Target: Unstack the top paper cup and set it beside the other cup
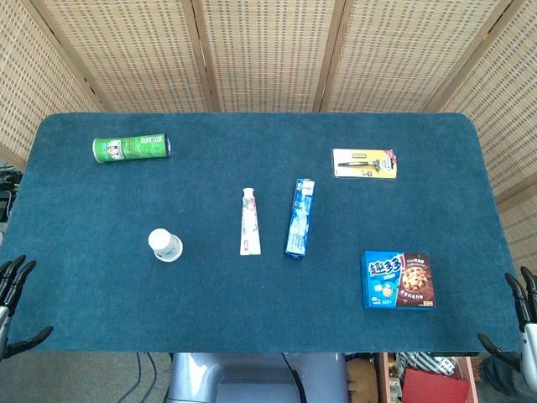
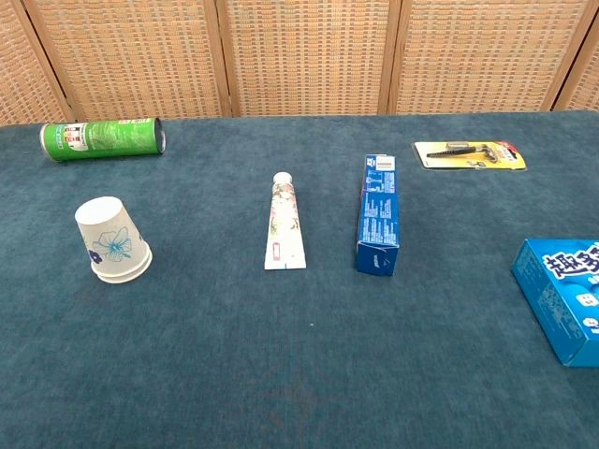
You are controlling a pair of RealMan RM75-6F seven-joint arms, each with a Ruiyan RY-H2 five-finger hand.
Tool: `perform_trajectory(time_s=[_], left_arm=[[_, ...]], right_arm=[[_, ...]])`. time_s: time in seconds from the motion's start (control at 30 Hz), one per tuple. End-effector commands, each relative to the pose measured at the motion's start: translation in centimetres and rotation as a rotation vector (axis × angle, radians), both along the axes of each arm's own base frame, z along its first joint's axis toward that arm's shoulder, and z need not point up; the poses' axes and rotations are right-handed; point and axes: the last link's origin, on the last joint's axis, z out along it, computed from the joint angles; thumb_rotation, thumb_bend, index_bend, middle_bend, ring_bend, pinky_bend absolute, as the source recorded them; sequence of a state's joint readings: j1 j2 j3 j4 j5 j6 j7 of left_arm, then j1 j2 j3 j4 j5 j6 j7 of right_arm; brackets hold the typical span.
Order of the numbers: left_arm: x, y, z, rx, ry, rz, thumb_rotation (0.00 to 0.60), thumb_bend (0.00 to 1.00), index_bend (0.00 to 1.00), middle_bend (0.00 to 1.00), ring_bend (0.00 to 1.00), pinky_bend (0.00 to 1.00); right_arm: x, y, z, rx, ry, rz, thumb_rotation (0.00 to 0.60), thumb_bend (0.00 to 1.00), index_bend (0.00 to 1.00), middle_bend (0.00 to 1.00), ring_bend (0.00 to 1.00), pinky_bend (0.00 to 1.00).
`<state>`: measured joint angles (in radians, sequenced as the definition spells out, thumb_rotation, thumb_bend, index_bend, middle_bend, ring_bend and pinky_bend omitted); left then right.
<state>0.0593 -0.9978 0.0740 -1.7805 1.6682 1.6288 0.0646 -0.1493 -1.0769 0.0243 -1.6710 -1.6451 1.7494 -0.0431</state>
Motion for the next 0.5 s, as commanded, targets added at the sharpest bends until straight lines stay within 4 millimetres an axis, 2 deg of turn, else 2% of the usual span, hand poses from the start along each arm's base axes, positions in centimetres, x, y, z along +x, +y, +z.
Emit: perform_trajectory(time_s=[0.03,0.33,0.43,0.5], left_arm=[[0.0,0.0,0.0,0.000,0.000,0.001,0.600,0.08,0.00,0.00,0.00,0.00],[0.1,0.4,-0.4,-0.020,-0.001,0.000,0.600,0.08,0.00,0.00,0.00,0.00],[0.6,2.0,-0.7,-0.064,-0.005,-0.023,0.600,0.09,0.00,0.00,0.00,0.00],[1.3,3.9,-0.7,-0.095,0.005,-0.045,0.600,0.09,0.00,0.00,0.00,0.00]], right_arm=[[0.0,0.0,0.0,0.000,-0.001,0.000,0.600,0.00,0.00,0.00,0.00,0.00],[-0.1,0.0,0.2,-0.008,-0.005,-0.008,0.600,0.00,0.00,0.00,0.00,0.00],[-0.1,-0.1,0.4,-0.017,-0.008,-0.010,0.600,0.00,0.00,0.00,0.00,0.00],[-0.2,-0.1,0.4,-0.018,-0.009,-0.013,0.600,0.00,0.00,0.00,0.00,0.00]])
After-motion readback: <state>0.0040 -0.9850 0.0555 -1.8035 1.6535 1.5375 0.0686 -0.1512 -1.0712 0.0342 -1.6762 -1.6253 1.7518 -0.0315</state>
